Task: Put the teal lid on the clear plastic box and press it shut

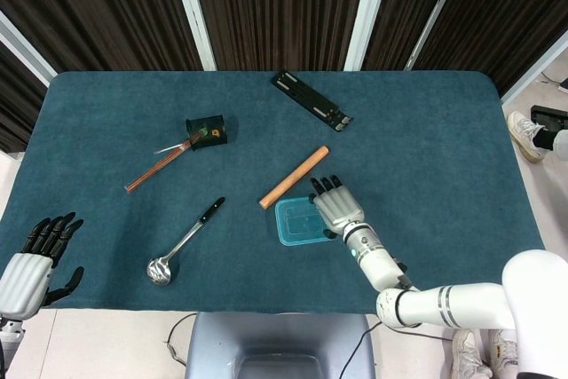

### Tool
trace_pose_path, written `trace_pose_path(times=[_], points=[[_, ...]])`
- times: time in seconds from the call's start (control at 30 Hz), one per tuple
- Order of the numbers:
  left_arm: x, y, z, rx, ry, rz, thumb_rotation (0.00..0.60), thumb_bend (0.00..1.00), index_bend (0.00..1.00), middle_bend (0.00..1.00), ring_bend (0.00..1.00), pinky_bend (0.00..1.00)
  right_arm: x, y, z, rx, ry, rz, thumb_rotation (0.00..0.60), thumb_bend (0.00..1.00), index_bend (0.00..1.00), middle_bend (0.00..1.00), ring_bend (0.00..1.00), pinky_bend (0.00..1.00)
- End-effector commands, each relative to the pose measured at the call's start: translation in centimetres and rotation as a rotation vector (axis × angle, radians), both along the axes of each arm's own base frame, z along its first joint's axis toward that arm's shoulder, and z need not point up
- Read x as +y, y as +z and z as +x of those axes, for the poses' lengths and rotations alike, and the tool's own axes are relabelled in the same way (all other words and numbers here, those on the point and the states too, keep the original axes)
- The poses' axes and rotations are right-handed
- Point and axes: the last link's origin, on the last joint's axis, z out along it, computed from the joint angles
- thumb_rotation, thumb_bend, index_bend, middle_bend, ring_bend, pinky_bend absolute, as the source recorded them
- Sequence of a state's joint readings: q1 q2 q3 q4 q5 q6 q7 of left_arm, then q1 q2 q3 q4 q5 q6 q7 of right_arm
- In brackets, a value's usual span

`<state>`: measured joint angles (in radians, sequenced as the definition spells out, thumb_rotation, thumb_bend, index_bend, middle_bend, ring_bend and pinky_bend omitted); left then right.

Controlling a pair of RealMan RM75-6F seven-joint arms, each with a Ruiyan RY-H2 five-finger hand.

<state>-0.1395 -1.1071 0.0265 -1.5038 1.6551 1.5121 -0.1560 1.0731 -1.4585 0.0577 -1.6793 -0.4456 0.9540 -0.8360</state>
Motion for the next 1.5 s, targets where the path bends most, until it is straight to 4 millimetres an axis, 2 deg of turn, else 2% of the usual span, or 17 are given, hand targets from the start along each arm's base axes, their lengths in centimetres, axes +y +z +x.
trace_pose_path(times=[0.03, 0.5, 1.17, 1.5], points=[[0.0, 0.0, 0.0, 0.0, 0.0, 0.0, 0.6, 0.41, 0.0, 0.0, 0.0, 0.01, 0.0, -0.1, -0.1, 0.006, -0.001, 0.001, 0.6, 0.26, 0.4, 0.0, 0.0, 0.0], [-0.1, 0.0, 0.0, -0.003, -0.003, -0.002, 0.6, 0.41, 0.0, 0.0, 0.0, 0.01, 0.0, -0.2, -0.5, 0.002, 0.012, -0.01, 0.6, 0.21, 0.43, 0.0, 0.0, 0.0], [0.0, 0.1, 0.0, -0.006, -0.001, 0.001, 0.6, 0.41, 0.0, 0.0, 0.0, 0.01, 0.1, -1.1, -0.9, 0.024, 0.01, -0.002, 0.6, 0.21, 0.44, 0.0, 0.0, 0.0], [0.0, 0.1, 0.0, -0.008, -0.002, 0.001, 0.6, 0.41, 0.0, 0.0, 0.0, 0.01, -0.1, -0.5, -1.0, 0.002, 0.004, -0.011, 0.6, 0.21, 0.43, 0.0, 0.0, 0.0]])
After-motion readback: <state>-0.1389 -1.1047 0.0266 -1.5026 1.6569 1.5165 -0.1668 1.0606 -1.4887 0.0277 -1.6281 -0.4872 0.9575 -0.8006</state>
